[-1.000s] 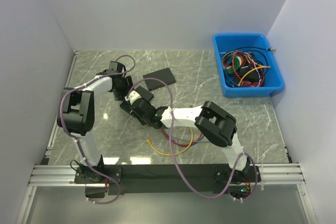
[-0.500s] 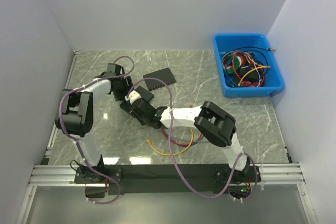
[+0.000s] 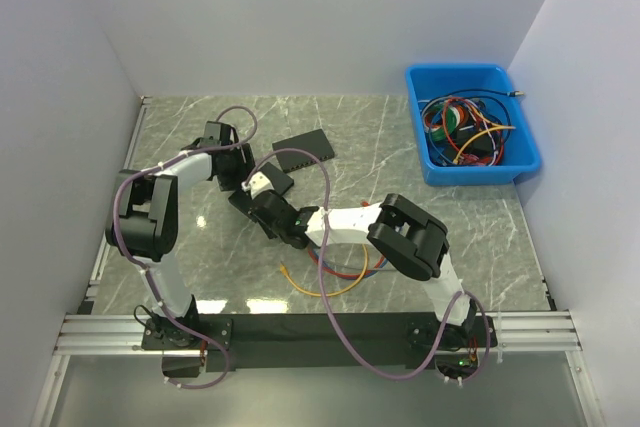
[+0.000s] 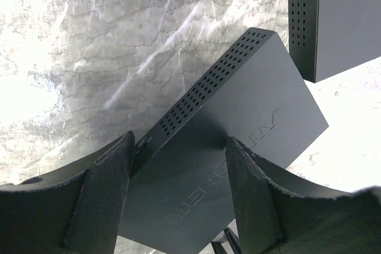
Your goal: Insert the plug into the switch port
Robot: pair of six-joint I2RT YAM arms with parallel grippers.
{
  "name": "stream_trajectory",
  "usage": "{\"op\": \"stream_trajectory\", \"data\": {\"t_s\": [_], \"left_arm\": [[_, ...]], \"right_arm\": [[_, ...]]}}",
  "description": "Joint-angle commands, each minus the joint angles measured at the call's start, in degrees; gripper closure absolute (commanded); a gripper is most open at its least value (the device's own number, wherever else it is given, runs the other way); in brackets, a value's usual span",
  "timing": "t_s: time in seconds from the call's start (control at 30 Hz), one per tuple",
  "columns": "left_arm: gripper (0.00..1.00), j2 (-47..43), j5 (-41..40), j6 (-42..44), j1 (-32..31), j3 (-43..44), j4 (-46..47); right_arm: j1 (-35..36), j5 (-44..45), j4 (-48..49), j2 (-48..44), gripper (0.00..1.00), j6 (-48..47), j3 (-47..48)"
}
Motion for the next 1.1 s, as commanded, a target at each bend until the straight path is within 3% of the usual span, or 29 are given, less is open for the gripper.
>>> {"op": "stream_trajectory", "data": {"t_s": [0.0,0.4,0.77,1.07], "left_arm": [[0.33,0.85,9.21,-3.06,-4.19,-3.31,-10.17],[0.33,0.24,7.45,-3.49,-5.33,-3.4,-10.7],[0.33,-0.03,7.71,-3.67,-6.21,-3.84,-10.61],[0.31,-0.29,7.54,-3.76,-6.3,-3.93,-10.61]], "right_arm": [[-1.44,5.23,13.81,-1.29,1.0,2.35,3.38],[-3.02,6.46,0.01,3.81,1.0,6.22,21.04],[-5.48,9.27,0.53,8.38,1.0,11.84,24.65],[-5.75,8.66,4.93,8.91,1.0,10.27,24.12]]}}
